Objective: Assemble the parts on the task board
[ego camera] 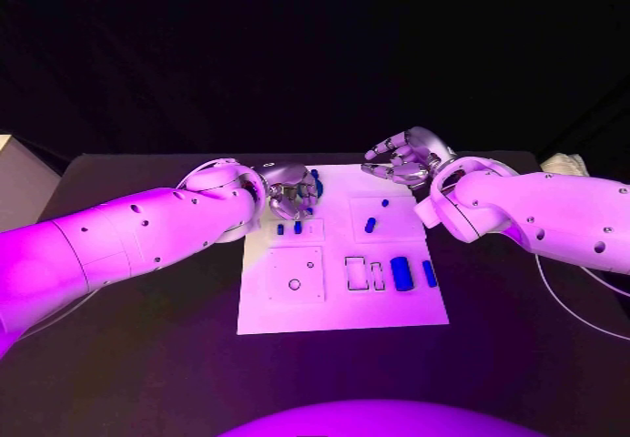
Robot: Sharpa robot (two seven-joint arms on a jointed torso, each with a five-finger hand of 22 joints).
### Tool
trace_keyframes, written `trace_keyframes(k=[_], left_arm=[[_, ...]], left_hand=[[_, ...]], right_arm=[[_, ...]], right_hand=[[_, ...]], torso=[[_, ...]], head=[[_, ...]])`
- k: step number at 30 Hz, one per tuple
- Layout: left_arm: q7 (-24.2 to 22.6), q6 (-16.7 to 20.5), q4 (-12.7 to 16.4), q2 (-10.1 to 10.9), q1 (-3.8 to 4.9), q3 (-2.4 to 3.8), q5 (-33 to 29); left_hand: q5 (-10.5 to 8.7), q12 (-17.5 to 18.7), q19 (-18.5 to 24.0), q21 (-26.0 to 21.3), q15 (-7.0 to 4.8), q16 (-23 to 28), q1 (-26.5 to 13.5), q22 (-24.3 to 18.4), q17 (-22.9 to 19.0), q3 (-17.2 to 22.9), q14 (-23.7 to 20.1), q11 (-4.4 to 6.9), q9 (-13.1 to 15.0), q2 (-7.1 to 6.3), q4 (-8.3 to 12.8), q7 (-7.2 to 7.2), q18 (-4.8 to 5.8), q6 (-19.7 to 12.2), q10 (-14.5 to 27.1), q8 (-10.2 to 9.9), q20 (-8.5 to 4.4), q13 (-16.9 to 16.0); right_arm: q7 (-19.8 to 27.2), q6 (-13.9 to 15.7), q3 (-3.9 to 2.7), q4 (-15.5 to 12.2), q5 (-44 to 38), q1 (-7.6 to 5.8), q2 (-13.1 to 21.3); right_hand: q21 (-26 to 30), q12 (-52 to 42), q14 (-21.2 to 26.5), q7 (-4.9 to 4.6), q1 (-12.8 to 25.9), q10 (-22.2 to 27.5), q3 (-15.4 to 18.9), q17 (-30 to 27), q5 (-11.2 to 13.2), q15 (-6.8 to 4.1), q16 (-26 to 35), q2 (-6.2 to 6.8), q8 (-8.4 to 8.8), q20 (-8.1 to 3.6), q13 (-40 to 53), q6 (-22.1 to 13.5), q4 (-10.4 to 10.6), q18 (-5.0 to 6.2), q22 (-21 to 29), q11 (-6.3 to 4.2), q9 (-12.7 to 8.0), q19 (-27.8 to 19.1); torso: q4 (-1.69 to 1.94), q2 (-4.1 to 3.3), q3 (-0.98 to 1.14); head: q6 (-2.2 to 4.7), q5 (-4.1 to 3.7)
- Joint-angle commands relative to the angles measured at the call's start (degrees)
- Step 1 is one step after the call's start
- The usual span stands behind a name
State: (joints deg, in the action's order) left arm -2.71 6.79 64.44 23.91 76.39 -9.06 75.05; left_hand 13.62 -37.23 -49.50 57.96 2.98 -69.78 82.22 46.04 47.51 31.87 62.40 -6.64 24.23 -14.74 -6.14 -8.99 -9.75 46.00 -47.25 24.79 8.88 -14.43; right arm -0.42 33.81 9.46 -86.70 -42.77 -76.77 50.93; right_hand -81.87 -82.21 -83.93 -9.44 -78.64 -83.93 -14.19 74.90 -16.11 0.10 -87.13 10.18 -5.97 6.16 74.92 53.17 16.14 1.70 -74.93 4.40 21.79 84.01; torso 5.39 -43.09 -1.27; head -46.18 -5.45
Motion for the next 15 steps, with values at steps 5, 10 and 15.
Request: trace_keyframes(k=[5,10,15], left_arm=[[0.67,-2.5,-1.0,-0.73,-0.02,0.01,1.12],[0.83,-2.91,-1.53,-1.12,-0.02,0.01,1.16],[0.94,-3.42,-2.08,-1.64,-0.08,0.0,1.17]], left_hand=[[0.25,0.11,-1.47,2.04,-0.27,-2.16,0.39,2.13,1.51,1.06,1.6,0.23,-0.61,0.56,0.96,0.06,-0.47,1.21,-1.14,-0.46,-0.13,0.51],[0.21,0.12,-2.2,3.05,-0.34,-3.14,0.29,3.27,2.4,1.39,2.46,0.3,-0.83,0.73,1.23,0.08,-0.28,1.55,-1.38,-0.57,-0.19,0.72],[0.15,0.19,-2.33,3.42,-0.34,-3.51,0.1,3.64,2.47,1.49,2.67,0.29,-0.99,0.74,1.34,0.11,-0.23,1.63,-1.41,-0.7,-0.22,0.86]], right_arm=[[0.7,-0.33,-0.02,-0.05,-0.09,0.03,-0.08],[0.66,-0.33,-0.02,-0.1,-0.1,0.03,-0.08],[0.65,-0.33,-0.02,-0.13,-0.1,0.03,-0.09]], right_hand=[[0.2,0.25,-4.29,-0.01,0.31,-0.23,-0.25,7.8,-0.19,0.31,0.33,-0.08,-0.21,0.39,9.12,-0.24,0.02,0.44,-10.32,0.17,-0.05,0.72],[0.2,0.25,-4.29,-0.01,0.31,-0.23,-0.25,7.8,-0.19,0.31,0.33,-0.08,-0.21,0.39,9.12,-0.24,0.02,0.44,-10.32,0.17,-0.05,0.72],[0.2,0.25,-4.29,-0.01,0.31,-0.23,-0.25,7.8,-0.19,0.31,0.33,-0.08,-0.21,0.39,9.12,-0.24,0.02,0.44,-10.32,0.17,-0.05,0.72]], torso=[[-0.02,-0.06,0.0],[-0.06,-0.07,0.0],[-0.03,-0.09,-0.03]], head=[[0.03,-0.06],[0.02,-0.17],[-0.13,-0.26]])
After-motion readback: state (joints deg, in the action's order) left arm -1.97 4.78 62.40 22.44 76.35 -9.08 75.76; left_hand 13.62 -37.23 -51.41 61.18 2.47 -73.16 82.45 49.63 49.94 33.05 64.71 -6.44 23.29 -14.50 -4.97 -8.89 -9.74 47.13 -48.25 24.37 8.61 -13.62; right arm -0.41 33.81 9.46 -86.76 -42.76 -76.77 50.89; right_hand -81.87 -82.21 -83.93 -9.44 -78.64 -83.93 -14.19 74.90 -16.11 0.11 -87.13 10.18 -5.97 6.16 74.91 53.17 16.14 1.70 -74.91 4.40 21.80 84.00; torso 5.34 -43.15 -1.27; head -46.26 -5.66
